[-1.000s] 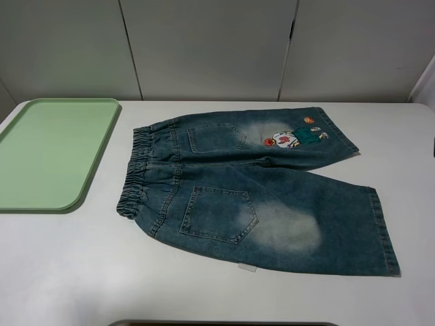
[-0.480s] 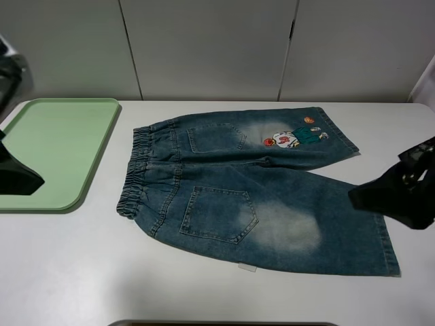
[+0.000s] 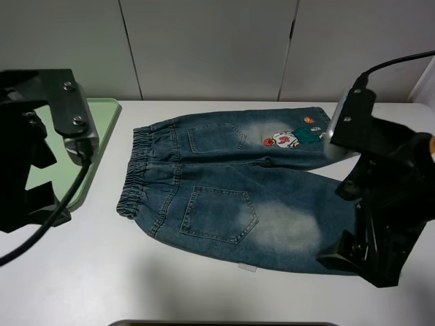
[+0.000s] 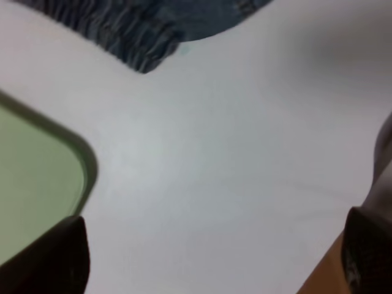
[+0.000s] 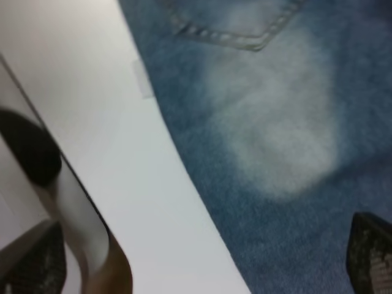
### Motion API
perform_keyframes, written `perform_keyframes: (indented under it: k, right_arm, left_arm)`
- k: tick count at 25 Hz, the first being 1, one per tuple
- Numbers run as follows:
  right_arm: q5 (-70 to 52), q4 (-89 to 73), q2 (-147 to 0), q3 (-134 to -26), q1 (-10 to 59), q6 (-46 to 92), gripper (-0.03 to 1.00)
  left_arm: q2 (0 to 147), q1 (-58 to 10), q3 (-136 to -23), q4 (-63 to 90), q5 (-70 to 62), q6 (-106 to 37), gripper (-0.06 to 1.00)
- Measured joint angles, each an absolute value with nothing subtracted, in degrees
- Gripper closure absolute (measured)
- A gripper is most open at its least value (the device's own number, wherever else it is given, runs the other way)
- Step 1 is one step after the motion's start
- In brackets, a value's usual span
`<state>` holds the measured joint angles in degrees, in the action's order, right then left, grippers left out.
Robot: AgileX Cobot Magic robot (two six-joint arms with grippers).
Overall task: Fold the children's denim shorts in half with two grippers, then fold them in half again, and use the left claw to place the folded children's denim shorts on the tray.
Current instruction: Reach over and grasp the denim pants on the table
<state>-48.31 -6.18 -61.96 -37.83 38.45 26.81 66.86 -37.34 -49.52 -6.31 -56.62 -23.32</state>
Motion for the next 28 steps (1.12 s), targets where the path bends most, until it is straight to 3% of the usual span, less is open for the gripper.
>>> perform_keyframes:
  k: [6,18,23,28]
  right_arm:
    - [-48.2,0.0,-69.0,-37.9,42.7,27.5,0.27]
    - [-45.4,7.5,-74.9,-38.1,42.8,28.6,0.27]
    - [-45.8,9.7,-74.9,-37.8,42.8,28.9,0.27]
    - [-45.4,10.9,-74.9,-33.3,42.8,28.9,0.27]
  left_arm:
    - [73.5,-38.2,-49.5,-5.1,-56.3,-25.6,0.13]
    - [82.8,-38.2,-49.6,-5.1,-54.8,-35.0,0.13]
    - [84.2,-38.2,-49.6,-5.6,-48.3,-41.0,0.13]
    - [86.1,-38.2,-49.6,-7.5,-46.2,-42.7,0.13]
